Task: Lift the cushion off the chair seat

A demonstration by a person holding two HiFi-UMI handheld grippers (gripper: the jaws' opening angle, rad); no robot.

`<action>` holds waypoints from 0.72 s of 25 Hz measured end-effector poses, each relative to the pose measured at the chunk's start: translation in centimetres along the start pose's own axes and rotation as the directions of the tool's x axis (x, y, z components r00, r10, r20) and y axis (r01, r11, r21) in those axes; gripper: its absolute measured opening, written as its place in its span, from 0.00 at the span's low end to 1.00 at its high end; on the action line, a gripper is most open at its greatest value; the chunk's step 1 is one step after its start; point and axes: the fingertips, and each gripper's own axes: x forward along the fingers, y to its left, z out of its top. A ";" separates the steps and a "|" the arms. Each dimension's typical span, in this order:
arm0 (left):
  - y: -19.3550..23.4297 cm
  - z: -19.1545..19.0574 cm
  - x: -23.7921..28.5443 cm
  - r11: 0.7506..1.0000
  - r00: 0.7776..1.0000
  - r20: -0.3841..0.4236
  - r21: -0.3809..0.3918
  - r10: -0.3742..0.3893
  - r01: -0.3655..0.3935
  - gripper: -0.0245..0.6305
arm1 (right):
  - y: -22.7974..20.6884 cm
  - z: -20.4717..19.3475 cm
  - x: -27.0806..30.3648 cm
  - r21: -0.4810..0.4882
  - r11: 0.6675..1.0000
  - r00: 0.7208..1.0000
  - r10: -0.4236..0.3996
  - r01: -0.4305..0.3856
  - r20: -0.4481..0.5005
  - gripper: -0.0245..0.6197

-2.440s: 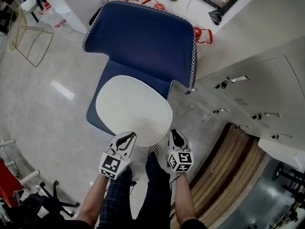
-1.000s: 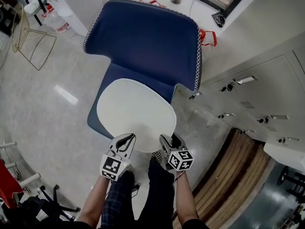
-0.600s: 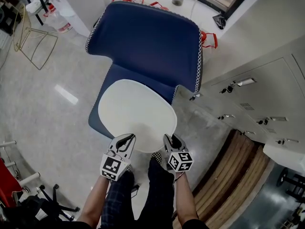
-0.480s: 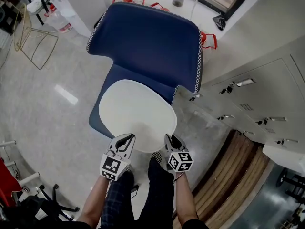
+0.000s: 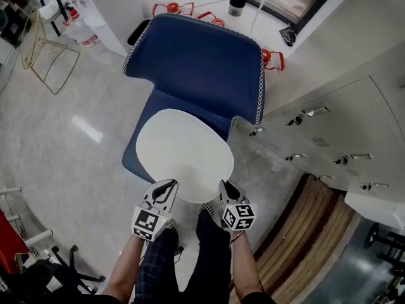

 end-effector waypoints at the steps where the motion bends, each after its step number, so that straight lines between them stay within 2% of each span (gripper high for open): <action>1: 0.1 0.2 -0.3 1.000 1.000 0.002 -0.004 0.004 -0.004 0.08 | 0.3 0.3 -0.3 -0.002 1.000 1.000 0.003 -0.003 0.001 0.12; 7: 0.1 2.5 -2.2 1.000 1.000 0.025 -0.010 0.016 -0.015 0.08 | 2.2 2.5 -1.9 -0.033 0.999 1.000 0.011 -0.011 0.012 0.11; 18: -1.3 8.1 -7.1 0.999 0.997 0.067 -0.020 0.026 -0.025 0.08 | 7.3 9.2 -6.6 -0.147 0.988 0.998 0.046 -0.038 0.051 0.10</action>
